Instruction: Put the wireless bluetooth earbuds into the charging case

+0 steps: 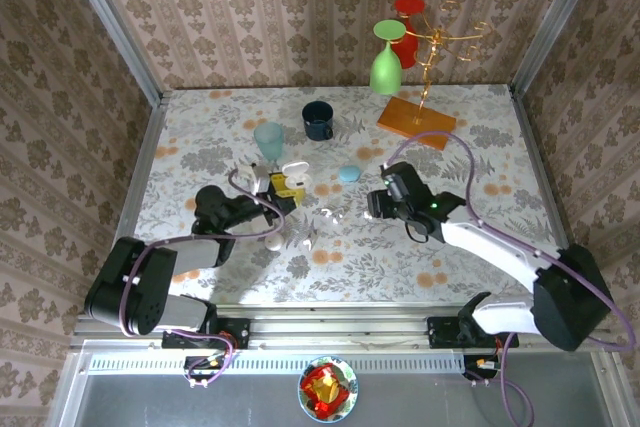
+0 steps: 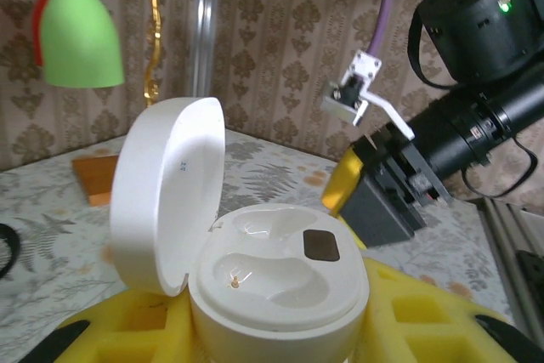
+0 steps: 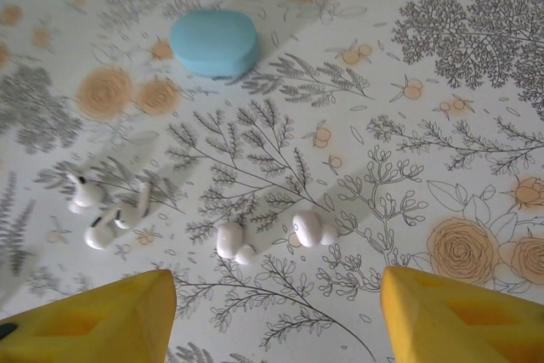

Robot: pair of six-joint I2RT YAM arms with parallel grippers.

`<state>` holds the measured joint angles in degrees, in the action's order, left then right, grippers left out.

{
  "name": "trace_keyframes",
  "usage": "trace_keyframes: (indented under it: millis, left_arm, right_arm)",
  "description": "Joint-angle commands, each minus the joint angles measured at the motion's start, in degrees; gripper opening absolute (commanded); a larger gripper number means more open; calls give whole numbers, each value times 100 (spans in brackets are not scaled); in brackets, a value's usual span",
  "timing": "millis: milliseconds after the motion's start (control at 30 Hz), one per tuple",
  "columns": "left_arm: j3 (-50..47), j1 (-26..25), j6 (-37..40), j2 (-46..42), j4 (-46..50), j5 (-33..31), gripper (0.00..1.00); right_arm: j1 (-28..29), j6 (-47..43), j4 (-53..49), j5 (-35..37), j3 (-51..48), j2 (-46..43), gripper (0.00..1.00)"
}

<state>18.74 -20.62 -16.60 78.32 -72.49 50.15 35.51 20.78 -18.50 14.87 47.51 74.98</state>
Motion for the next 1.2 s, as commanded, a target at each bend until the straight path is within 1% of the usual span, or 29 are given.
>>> trace_keyframes:
  millis: [0, 200, 333, 500, 733, 933, 1167]
  left_arm:
    - [-98, 197, 210, -168, -152, -129, 31]
    - [-177, 492, 241, -225, -152, -206, 31]
    - [-221, 576, 257, -272, -149, -250, 31]
    - [-239, 621, 265, -314, -152, -278, 31]
    - [-257, 630, 265, -344, -157, -260, 31]
    - [-257, 636, 248, -353, -143, -251, 31]
    - [-257, 631, 233, -339, -149, -223, 31]
  right_arm:
    - [337, -23, -604, 862, 464, 519, 66]
    - [911, 173, -1424, 1955, 1322, 1780, 64]
    - [1137, 272, -1788, 2339, 1755, 2357, 63]
    - [1296, 290, -2142, 2573, 2170, 2958, 56]
    - [1415, 347, -2458, 2696, 2572, 3568, 52]
    - [1427, 355, -2474, 2681, 2659, 3825, 44]
    - [1426, 288, -2428, 2635, 2749, 3999, 42]
